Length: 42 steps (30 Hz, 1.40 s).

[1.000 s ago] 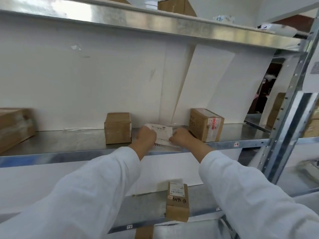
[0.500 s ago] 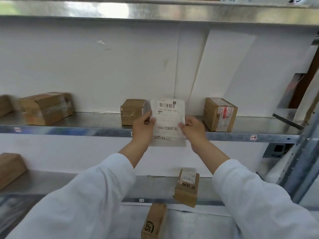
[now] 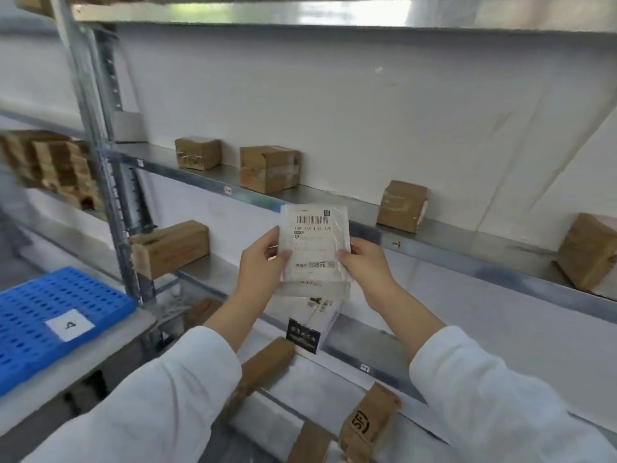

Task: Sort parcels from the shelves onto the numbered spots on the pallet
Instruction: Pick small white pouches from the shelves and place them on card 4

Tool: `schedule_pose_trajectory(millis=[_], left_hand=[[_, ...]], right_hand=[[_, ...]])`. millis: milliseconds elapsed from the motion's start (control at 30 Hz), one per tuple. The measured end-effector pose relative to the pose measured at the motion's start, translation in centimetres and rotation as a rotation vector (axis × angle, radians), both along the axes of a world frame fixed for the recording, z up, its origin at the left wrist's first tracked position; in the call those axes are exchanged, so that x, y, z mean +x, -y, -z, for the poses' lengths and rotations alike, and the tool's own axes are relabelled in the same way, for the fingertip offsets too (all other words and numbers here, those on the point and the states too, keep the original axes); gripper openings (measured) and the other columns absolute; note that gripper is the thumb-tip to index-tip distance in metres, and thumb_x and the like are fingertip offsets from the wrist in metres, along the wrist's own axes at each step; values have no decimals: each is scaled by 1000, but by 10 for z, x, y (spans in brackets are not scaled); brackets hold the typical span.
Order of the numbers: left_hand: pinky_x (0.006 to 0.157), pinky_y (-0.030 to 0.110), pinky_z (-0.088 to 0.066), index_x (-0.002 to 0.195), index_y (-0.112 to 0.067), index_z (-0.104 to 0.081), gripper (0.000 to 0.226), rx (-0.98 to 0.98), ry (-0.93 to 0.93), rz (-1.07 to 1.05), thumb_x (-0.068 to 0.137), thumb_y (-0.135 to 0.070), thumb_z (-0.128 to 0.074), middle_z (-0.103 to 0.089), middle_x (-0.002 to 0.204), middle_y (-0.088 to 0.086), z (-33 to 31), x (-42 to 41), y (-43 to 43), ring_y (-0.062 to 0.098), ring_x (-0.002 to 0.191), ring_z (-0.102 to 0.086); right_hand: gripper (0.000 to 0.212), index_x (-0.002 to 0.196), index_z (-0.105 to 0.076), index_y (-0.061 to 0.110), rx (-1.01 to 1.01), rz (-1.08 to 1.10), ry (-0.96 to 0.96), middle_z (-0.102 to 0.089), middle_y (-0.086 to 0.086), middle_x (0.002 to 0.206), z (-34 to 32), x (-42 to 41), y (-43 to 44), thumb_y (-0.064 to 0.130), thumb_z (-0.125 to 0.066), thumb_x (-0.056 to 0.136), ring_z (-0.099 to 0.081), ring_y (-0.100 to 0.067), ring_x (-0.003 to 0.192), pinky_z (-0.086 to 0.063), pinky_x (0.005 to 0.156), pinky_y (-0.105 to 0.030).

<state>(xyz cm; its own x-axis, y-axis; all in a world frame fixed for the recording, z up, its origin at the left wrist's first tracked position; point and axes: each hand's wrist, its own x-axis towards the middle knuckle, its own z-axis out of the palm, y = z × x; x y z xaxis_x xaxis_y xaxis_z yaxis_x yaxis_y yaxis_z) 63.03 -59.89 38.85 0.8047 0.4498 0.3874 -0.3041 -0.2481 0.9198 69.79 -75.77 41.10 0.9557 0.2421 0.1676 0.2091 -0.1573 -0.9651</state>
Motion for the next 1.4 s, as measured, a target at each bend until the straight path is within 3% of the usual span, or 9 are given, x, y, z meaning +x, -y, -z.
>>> schedule_pose_trajectory(millis=[200,500,633,733,900,1033,1233,1333,1400], left_hand=[[79,11,-52,127,-32,-54,50,-112,9,-182,91,3,-55,-65,115,-14,29,-91,-124,-3,104,-61],[89,27,-54,128,-29,-61,40,-259,-113,-467,93,-9,-57,-69,114,-15,89,-211,-298,1,103,-65],[85,17,-53,126,-29,-62,41,-287,-140,-525,94,-4,-55,-68,115,-13,108,-251,-352,-5,99,-65],[93,26,-53,128,-24,-61,44,-306,-171,-548,93,0,-54,-68,115,-16,128,-268,-383,0,104,-64],[93,33,-54,130,-24,-59,44,-369,-228,-627,93,-3,-57,-67,119,-9,151,-273,-416,6,106,-64],[93,38,-55,132,-27,-57,44,-378,-269,-665,93,-7,-58,-66,123,-6,163,-258,-442,10,108,-63],[68,8,-52,132,-30,-56,45,-363,-306,-733,95,-5,-55,-68,104,-15,171,-212,-478,-8,85,-65],[68,6,-51,131,-30,-55,45,-345,-333,-763,95,-4,-54,-66,101,-19,173,-181,-498,-15,82,-63],[76,12,-54,130,-28,-57,44,-364,-352,-779,94,-4,-54,-69,108,-12,174,-161,-511,-7,90,-65]], right_hand=[[25,113,-67,13,-20,-238,-42,-70,1,105,34,-49,-146,6,-52,94,-67,-15,95,-58,84,-32],[23,107,-67,15,-78,-458,-186,-71,0,102,102,-130,-356,5,-54,91,-67,-17,91,-57,77,-31],[16,104,-67,15,-71,-507,-288,-71,-2,103,126,-164,-422,13,-53,95,-68,-19,94,-58,84,-38],[16,104,-66,14,-94,-504,-349,-71,-3,103,150,-183,-459,14,-51,97,-67,-18,90,-57,80,-34],[17,101,-66,8,-165,-507,-335,-69,-7,102,169,-186,-499,13,-52,95,-64,-20,89,-54,86,-43],[15,100,-65,13,-203,-546,-326,-69,-1,98,173,-168,-529,16,-52,96,-65,-19,92,-55,83,-39],[15,90,-63,8,-261,-609,-300,-62,-2,82,184,-118,-576,16,-51,94,-55,-15,73,-43,60,-25],[14,88,-62,9,-262,-640,-328,-63,0,82,189,-85,-600,14,-50,93,-57,-14,72,-43,58,-22],[13,86,-61,12,-274,-663,-340,-64,2,83,190,-63,-616,14,-50,94,-57,-10,70,-42,55,-19]])
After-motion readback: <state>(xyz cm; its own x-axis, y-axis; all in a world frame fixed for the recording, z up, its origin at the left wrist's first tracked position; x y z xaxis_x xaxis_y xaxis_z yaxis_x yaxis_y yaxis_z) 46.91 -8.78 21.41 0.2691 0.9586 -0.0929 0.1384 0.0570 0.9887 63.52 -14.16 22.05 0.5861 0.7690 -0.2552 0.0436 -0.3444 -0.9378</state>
